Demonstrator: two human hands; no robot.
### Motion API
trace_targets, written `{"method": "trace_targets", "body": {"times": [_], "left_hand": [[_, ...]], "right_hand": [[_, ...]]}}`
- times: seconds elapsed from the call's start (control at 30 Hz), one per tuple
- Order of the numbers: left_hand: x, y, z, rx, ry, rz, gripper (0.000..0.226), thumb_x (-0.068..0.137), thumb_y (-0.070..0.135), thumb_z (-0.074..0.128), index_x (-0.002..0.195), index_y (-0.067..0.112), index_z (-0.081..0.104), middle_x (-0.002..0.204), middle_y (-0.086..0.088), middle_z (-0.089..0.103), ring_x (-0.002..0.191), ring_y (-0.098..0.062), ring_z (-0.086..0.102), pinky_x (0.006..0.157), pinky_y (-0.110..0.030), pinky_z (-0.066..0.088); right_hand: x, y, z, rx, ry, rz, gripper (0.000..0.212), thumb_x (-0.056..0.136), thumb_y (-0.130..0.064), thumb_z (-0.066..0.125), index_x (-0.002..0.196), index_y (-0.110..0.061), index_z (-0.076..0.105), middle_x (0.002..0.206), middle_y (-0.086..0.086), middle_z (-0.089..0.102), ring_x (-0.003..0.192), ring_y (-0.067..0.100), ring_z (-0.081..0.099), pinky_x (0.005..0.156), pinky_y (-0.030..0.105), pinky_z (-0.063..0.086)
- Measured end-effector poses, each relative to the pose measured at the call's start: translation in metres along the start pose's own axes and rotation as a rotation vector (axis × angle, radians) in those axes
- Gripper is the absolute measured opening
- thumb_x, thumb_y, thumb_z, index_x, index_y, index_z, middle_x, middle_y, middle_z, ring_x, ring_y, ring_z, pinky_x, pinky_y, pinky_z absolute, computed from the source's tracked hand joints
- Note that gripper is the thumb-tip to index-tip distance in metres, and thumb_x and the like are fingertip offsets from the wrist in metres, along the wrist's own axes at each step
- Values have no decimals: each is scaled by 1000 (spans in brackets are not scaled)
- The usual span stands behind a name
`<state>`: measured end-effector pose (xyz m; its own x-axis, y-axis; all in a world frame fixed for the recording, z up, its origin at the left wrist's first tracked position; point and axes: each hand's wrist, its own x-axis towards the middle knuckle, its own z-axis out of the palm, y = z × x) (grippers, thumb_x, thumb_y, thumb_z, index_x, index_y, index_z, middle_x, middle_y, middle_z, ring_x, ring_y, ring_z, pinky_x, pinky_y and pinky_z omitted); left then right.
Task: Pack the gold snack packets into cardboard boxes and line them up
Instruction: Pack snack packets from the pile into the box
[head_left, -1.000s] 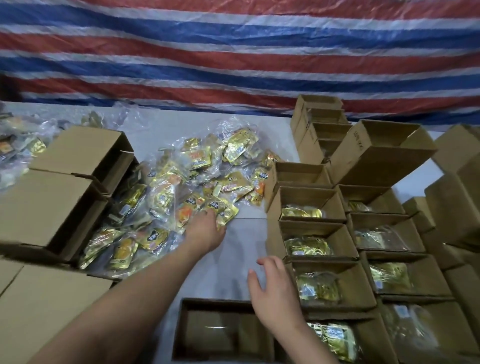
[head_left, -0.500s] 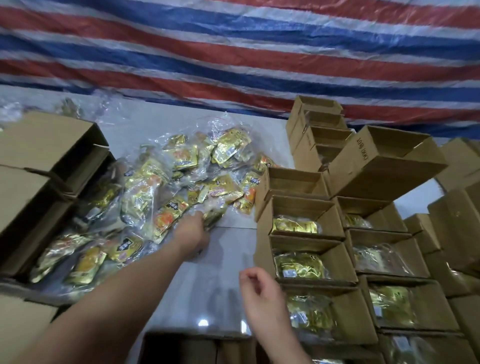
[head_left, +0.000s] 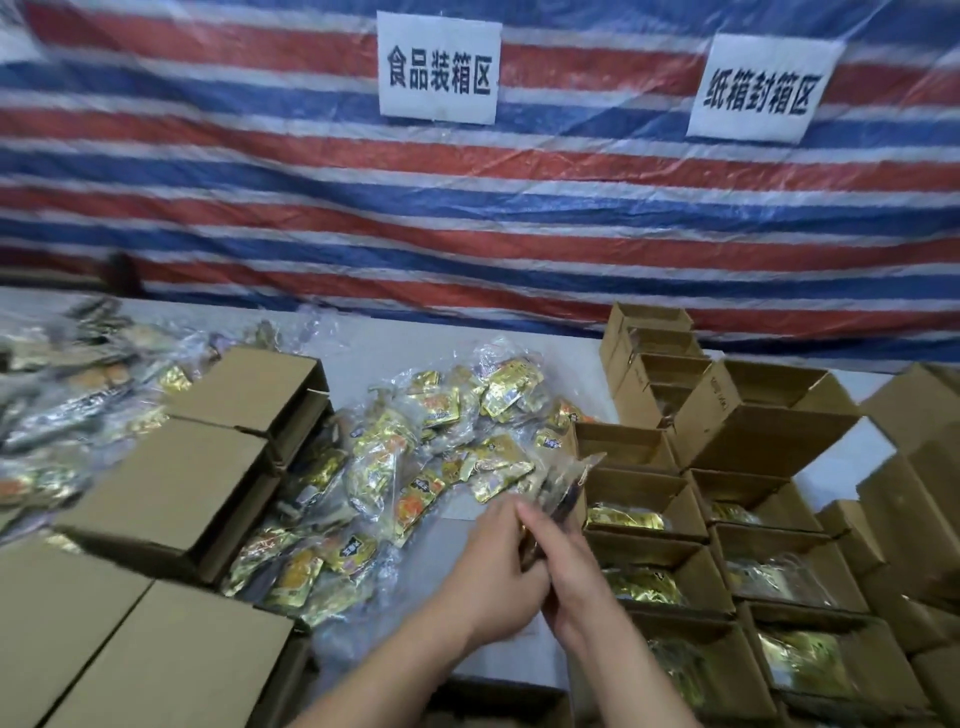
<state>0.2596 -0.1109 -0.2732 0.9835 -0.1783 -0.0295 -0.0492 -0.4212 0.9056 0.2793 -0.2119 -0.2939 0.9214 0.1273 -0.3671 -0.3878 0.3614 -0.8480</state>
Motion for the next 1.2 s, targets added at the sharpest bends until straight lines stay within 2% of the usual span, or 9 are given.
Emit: {"method": "trace_targets", "body": {"times": [0.07,0.23,0.33,0.47,0.63,0.77,0.93,1.07,1.2], "left_hand": [[-11,10,-7,73,-15,17,37,84,19,59,119,19,50,122,1,43,114,-13,47,103,-31,42],[-38,13,-25,-25,-58,86,53,90,32,65,139,26,43,135,21,32,106,19,44,93,-5,36],[-50,-11,-38,-44,87,-61,34,97,38,53,129,28,52,135,13,48,116,3,47,101,-21,39],[-67,-80,-31,158,66,-278,42,99,37,49,135,15,51,138,-1,53,126,-15,49,108,-31,37],[-99,-156,1,196,-68,-458,35,101,39,45,129,18,50,130,-3,54,130,-20,46,108,-28,33],[-105,-170,9,15,-35,-477,19,104,34,39,104,22,54,102,-3,63,105,-19,60,82,-25,39],[-102,-172,8,-61,-23,-466,20,104,32,42,100,19,57,95,2,63,93,-12,58,73,-20,37],[-103,-171,15,-208,23,-487,21,103,29,46,99,14,60,91,3,66,89,-12,60,68,-10,42],[-102,-169,14,-312,65,-548,23,102,31,47,104,13,59,97,-4,67,92,-16,61,80,-21,47]], "right_hand": [[-13,1,1,43,11,-8,38,85,-20,68,122,-14,62,105,12,74,96,24,72,71,29,58],[-41,-8,-9,57,55,7,51,71,-37,76,109,-5,70,101,16,73,86,25,72,67,35,57],[-52,-13,-25,43,109,21,35,80,-42,68,91,-9,71,89,14,74,81,24,74,68,34,56],[-67,-13,-39,23,74,3,33,76,-40,66,79,-9,78,86,16,72,81,26,72,80,39,55],[-84,15,-47,-210,-33,74,61,63,-38,78,112,-4,69,102,20,72,95,29,70,86,41,53],[-85,41,-47,-530,-141,92,53,58,-41,81,105,-20,67,98,-2,75,98,15,70,86,30,53],[-67,73,-43,-1076,-461,184,36,71,-35,72,107,-42,67,87,-21,68,81,-8,61,75,12,46],[-47,102,-42,-1322,-615,262,34,79,-35,65,112,-29,66,96,-7,70,87,4,60,88,26,50],[-33,118,-35,-1344,-632,288,27,73,-41,59,95,-26,65,82,-14,65,75,-1,56,77,20,47]]}}
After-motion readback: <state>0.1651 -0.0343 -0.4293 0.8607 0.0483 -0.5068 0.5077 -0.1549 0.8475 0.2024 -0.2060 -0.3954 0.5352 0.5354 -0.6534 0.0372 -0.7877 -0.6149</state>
